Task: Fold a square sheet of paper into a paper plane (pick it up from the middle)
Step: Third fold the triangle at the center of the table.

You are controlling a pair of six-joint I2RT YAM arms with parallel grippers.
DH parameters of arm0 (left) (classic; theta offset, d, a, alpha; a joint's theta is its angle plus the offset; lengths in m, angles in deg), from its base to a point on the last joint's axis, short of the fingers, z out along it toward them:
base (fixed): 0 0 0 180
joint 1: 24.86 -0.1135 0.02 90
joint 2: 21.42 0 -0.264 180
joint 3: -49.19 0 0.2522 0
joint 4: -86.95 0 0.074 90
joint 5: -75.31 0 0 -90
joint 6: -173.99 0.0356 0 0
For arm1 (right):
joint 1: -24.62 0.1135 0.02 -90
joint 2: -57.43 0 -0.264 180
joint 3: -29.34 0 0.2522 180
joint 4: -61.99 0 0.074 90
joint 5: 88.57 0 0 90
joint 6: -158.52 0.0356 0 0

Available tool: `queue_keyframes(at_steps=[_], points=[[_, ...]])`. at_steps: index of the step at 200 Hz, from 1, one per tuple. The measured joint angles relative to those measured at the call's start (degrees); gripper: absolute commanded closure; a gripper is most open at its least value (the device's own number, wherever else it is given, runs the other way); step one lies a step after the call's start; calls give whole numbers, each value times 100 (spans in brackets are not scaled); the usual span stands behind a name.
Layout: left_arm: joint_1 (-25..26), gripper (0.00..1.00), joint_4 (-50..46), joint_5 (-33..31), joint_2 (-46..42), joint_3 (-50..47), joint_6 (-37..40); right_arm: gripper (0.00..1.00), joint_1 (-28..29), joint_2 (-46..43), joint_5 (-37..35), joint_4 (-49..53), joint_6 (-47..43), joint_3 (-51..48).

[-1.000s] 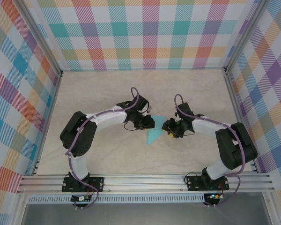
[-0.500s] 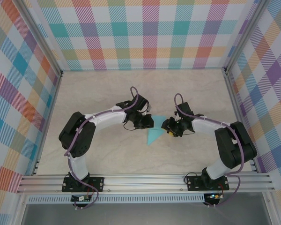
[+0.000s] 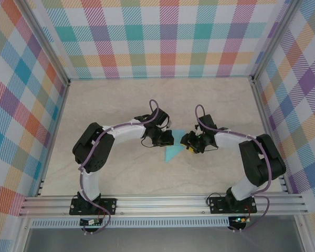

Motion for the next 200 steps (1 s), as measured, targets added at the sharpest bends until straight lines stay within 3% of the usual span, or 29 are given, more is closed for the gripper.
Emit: queue_keyframes(at_steps=[71, 200], points=[[0, 88, -192, -365, 251, 63, 72, 56, 0, 94, 107, -118, 0, 0], [-2, 89, -297, -424, 348, 72, 219, 57, -37, 284, 376, -236, 42, 50]])
